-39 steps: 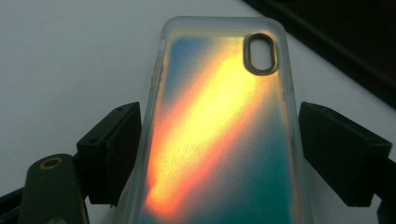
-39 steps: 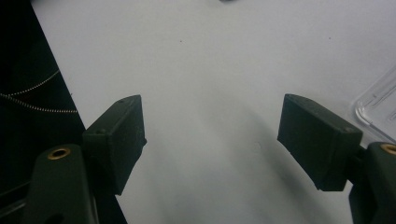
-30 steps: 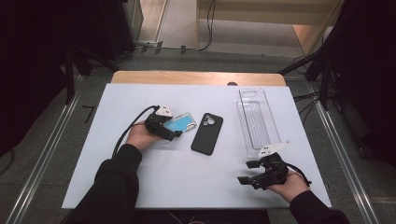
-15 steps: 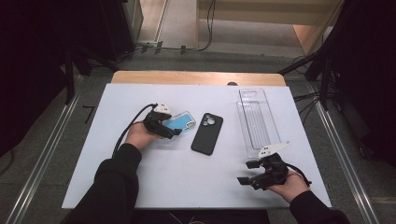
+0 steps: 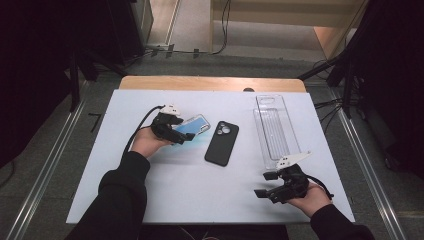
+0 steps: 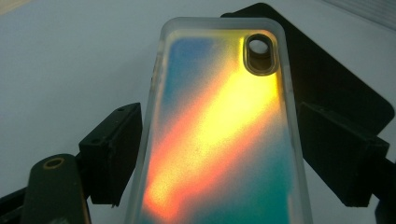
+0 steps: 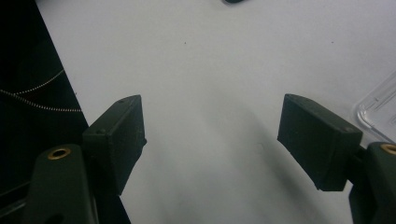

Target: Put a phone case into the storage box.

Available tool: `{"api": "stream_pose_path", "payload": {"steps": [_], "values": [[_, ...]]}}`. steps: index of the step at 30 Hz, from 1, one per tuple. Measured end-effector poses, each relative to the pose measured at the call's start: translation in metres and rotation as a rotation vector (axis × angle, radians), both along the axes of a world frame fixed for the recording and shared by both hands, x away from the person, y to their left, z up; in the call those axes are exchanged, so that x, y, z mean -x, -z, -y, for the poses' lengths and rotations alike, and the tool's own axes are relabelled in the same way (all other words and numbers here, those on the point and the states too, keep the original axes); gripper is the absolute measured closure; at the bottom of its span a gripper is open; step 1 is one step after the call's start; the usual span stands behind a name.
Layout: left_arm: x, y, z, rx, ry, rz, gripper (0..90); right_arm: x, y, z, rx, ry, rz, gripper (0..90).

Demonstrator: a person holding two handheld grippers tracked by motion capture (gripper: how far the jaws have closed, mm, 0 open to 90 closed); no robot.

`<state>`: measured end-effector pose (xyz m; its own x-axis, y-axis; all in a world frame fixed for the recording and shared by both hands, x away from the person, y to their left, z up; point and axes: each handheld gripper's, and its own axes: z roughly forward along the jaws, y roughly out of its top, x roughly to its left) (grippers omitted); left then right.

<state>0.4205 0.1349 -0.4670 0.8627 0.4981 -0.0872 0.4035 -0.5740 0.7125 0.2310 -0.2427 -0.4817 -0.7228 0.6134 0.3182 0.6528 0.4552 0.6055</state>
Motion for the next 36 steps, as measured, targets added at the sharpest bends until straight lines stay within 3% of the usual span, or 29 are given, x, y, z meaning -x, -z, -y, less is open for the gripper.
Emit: {"api": "stream_pose_path", "payload": {"steps": [16,25,29,36], "values": [[0.024,-0.022,0.014,0.011,-0.006,-0.033,17.4,0.0,-0.001,0.0,0.0,0.001,0.006,21.2],[0.044,-0.029,0.015,0.035,-0.059,-0.072,17.4,0.001,-0.001,0.0,-0.002,0.005,0.01,21.2],[0.055,-0.031,0.017,0.034,-0.061,-0.071,17.4,0.0,-0.002,0.0,-0.002,0.009,0.006,21.2],[0.068,-0.031,0.017,0.048,-0.119,-0.088,17.4,0.0,-0.002,-0.001,-0.008,0.021,0.005,21.1]]}}
